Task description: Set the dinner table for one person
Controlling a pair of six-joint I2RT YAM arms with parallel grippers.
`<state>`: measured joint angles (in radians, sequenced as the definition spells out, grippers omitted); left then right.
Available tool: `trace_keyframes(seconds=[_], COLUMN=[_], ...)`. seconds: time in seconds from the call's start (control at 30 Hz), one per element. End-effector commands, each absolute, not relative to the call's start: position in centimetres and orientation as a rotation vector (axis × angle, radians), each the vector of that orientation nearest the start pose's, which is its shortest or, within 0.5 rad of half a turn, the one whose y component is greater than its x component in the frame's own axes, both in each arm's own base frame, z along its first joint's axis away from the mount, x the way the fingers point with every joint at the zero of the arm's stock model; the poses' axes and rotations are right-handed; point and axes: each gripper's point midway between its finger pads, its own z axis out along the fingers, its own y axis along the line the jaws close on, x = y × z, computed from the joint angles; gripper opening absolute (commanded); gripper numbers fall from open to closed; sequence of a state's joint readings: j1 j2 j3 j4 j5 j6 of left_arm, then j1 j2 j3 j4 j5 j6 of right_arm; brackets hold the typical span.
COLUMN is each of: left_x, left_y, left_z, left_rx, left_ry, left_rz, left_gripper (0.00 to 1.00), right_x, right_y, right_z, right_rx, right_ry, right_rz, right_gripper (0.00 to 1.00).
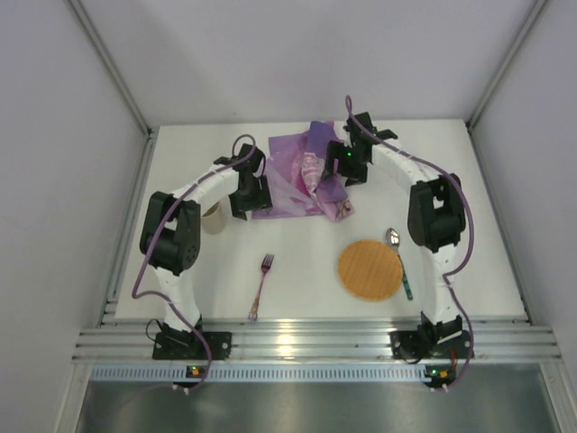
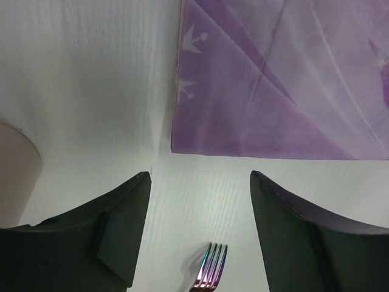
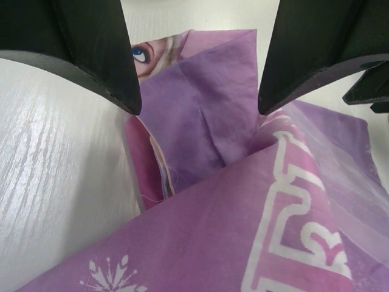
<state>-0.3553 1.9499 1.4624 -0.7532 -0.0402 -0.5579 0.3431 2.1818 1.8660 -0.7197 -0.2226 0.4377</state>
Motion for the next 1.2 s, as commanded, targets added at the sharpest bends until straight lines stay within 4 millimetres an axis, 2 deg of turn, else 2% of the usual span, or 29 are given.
trace_keyframes(seconds=[0.0,0.17,0.23,0.3,0.33,0.4,0.43,0.5,0.53,0.57,0.6,0.67,0.7,0.73,0.8,0.93,1.03,1.17], left_x=[38.3,37.9,37.4,37.1,37.3,37.4,37.5,37.9,38.1,38.2,38.3,38.6,38.8,38.9,39.2,39.8,40.1,40.4], left_y=[-16.5,-16.4,-16.9,-17.1,-17.2,-17.2,-17.2,-17.1,-17.0,-17.0,-17.0,-16.7,-16.8,-16.6,-16.4,-15.5,-15.0,-14.4], left_z=[4.3,3.2,2.8,2.1,1.9,1.4,1.3,1.0,0.9,0.7,0.7,0.3,0.4,0.3,0.3,0.5,1.0,1.6], left_rx=[-0.316,-0.327,-0.334,-0.345,-0.351,-0.352,-0.346,-0.339,-0.336,-0.337,-0.338,-0.344,-0.341,-0.350,-0.355,-0.359,-0.365,-0.376], left_ry=[2.792,2.817,2.837,2.851,2.849,2.858,2.856,2.858,2.856,2.858,2.856,2.859,2.856,2.857,2.855,2.834,2.818,2.804], left_rz=[-0.217,-0.207,-0.250,-0.259,-0.263,-0.260,-0.256,-0.242,-0.227,-0.222,-0.218,-0.205,-0.205,-0.202,-0.202,-0.160,-0.141,-0.124], left_gripper=[0.71,0.65,0.63,0.60,0.58,0.51,0.49,0.42,0.38,0.31,0.28,0.24,0.18,0.02,0.00,0.00,0.00,0.00], right_x=[47.1,47.7,48.2,48.2,48.1,48.1,47.8,47.6,47.4,47.3,47.3,47.3,47.0,47.2,46.9,47.3,47.4,47.6], right_y=[21.3,21.9,22.2,22.1,22.0,21.8,21.7,21.5,21.3,21.1,21.1,20.7,20.5,20.0,19.2,16.1,14.0,10.4], right_z=[7.2,5.8,5.8,4.9,4.7,4.6,4.4,4.3,4.2,4.5,4.7,5.5,5.9,6.2,7.6,11.3,13.1,14.1], right_rx=[0.074,0.075,0.079,0.074,0.075,0.073,0.074,0.069,0.069,0.067,0.062,0.065,0.059,0.066,0.068,0.142,0.201,0.266], right_ry=[2.682,2.674,2.664,2.684,2.686,2.686,2.692,2.698,2.701,2.698,2.694,2.682,2.686,2.681,2.675,2.626,2.609,2.608], right_rz=[0.503,0.536,0.541,0.528,0.517,0.509,0.507,0.499,0.487,0.477,0.477,0.457,0.441,0.420,0.385,0.308,0.267,0.150], right_gripper=[0.78,0.77,0.73,0.70,0.62,0.53,0.41,0.32,0.25,0.21,0.21,0.14,0.13,0.11,0.10,0.09,0.11,0.12])
